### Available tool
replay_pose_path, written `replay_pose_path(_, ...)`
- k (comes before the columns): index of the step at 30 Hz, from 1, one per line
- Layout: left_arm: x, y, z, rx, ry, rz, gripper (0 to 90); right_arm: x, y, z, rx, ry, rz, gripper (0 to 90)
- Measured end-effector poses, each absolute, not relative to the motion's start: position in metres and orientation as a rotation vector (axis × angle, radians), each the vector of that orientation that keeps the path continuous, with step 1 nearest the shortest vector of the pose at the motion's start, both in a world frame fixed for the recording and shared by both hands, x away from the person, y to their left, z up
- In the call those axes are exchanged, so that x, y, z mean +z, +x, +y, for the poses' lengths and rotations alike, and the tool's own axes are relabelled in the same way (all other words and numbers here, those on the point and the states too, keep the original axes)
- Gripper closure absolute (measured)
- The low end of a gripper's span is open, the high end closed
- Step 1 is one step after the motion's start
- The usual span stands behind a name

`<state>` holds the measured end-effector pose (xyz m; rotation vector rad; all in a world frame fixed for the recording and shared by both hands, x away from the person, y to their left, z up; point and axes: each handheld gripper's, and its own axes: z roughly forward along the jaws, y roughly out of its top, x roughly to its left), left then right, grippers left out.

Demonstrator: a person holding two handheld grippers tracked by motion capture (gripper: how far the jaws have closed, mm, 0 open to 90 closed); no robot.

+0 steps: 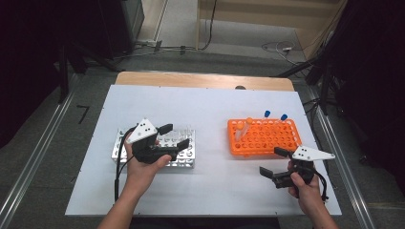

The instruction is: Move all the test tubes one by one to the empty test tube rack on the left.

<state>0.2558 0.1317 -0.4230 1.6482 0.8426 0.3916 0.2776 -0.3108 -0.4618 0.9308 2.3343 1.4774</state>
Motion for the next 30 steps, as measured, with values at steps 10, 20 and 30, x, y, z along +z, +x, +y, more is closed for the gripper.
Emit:
replay_pose_path(10,-0.429,0.24,0.13,0.406,1.644,0.851,0.0,-0.455,0.286,-0.316,1.472,0.985,2.279,0.0)
replay_pose_path(20,-0.437,0.236,0.129,0.39,1.65,0.842,0.0,-0.449,0.303,-0.32,1.381,1.104,2.178,6.5)
replay_pose_path(30,-0.44,0.236,0.129,0.379,1.656,0.838,0.0,-0.449,0.329,-0.33,1.294,1.234,2.04,37.9)
